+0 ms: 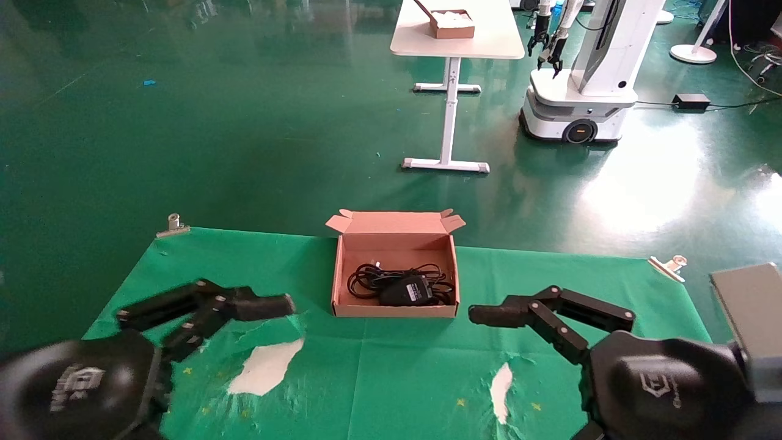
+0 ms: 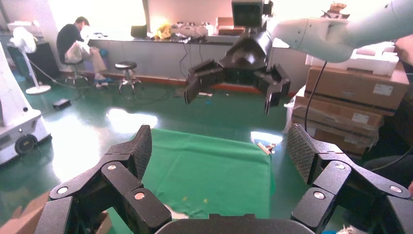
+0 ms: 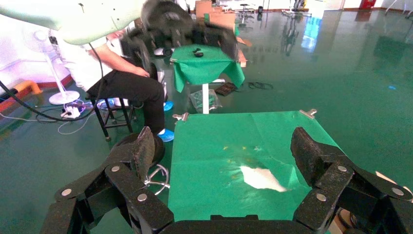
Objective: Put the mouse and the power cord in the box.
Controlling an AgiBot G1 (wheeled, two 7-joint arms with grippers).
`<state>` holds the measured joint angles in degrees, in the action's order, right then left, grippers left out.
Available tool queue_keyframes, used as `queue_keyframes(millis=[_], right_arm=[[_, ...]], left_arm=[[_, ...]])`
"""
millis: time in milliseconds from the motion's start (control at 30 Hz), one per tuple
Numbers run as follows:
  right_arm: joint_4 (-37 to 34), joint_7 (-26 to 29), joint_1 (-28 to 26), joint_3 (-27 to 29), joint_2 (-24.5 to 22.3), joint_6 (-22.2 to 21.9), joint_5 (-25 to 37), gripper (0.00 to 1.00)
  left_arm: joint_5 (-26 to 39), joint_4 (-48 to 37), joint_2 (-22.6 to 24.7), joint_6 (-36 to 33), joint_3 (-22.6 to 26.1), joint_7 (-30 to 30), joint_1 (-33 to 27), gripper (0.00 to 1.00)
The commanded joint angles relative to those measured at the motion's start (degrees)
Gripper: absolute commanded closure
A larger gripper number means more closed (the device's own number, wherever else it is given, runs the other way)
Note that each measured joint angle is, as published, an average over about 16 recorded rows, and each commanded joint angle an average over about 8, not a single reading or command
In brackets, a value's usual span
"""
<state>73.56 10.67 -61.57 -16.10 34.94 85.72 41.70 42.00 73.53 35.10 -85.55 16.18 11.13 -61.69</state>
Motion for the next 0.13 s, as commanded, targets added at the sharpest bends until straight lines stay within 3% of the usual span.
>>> queue_keyframes(millis=[33, 133], right_arm=[[0.0, 0.0, 0.0, 0.0, 0.0, 0.0, -0.1, 0.0], [0.0, 0.0, 0.1, 0.0, -0.1, 0.0, -0.1, 0.0]], left_arm=[[-3.0, 0.5, -0.7, -1.3, -1.8, -1.3, 1.2, 0.0], [-3.7, 0.7, -0.8, -1.6, -2.2, -1.4, 1.5, 0.0]])
